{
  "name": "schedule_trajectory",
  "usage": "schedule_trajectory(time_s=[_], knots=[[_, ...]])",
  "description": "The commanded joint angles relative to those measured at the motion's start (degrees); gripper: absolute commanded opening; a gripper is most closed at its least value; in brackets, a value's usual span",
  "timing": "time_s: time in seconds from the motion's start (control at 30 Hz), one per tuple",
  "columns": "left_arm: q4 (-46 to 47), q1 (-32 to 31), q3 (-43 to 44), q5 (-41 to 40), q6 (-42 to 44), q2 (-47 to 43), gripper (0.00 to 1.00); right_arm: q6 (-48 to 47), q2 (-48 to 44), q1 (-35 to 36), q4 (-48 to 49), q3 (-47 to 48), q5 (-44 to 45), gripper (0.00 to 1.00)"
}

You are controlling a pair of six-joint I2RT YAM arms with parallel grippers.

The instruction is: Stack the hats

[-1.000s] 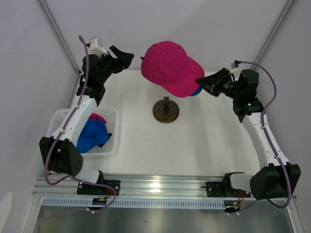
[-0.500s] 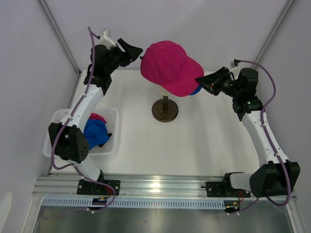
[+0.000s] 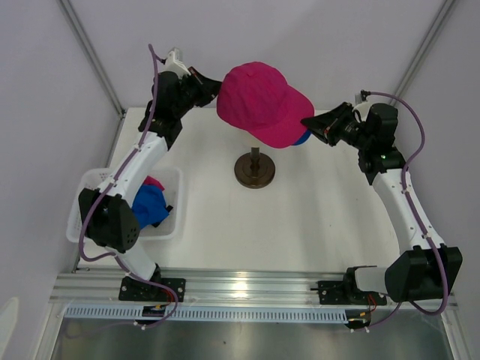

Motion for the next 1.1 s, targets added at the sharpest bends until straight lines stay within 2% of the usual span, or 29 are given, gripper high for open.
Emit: schedule_trajectory(time_s=[0.0,0.13,0.3,0.6,0.77,0.97,1.0,1.07], knots=[[-0.81,-0.54,-1.28,-4.55,-0.57,-2.39,0.01,-1.03,-0.06,0.11,-0.12,2.27,2.31,0.09],[-1.51,-0.63,-2.86,-7.54,0.75,-4.77,0.01,3.69,0.73,-0.24,0.83,4.11,2.50,0.00],[-4.33,-0.63,-1.29,-8.95,4.43,-6.53,0.01,11.97,1.70,-0.25,8.56,5.61,1.88,0.00],[-5.91,-1.07,-2.16,-10.27,6.81,-8.20,0.01,19.62,3.55,-0.77,12.53,6.40,-1.63,0.00],[-6.79,-1.86,-3.13,-11.76,8.13,-8.64,0.01,20.24,5.21,-2.88,11.39,6.84,-3.13,0.00],[-7.05,-2.30,-5.50,-15.00,9.72,-9.52,0.01,16.47,7.41,-4.90,8.23,6.76,-4.79,0.00],[-6.97,-2.47,-6.63,-15.62,9.98,-9.61,0.01,15.51,8.11,-6.91,7.18,7.19,-5.06,0.00],[-6.88,-2.56,-7.52,-16.24,10.16,-9.70,0.01,11.31,9.08,-7.45,3.67,8.33,-4.98,0.00]])
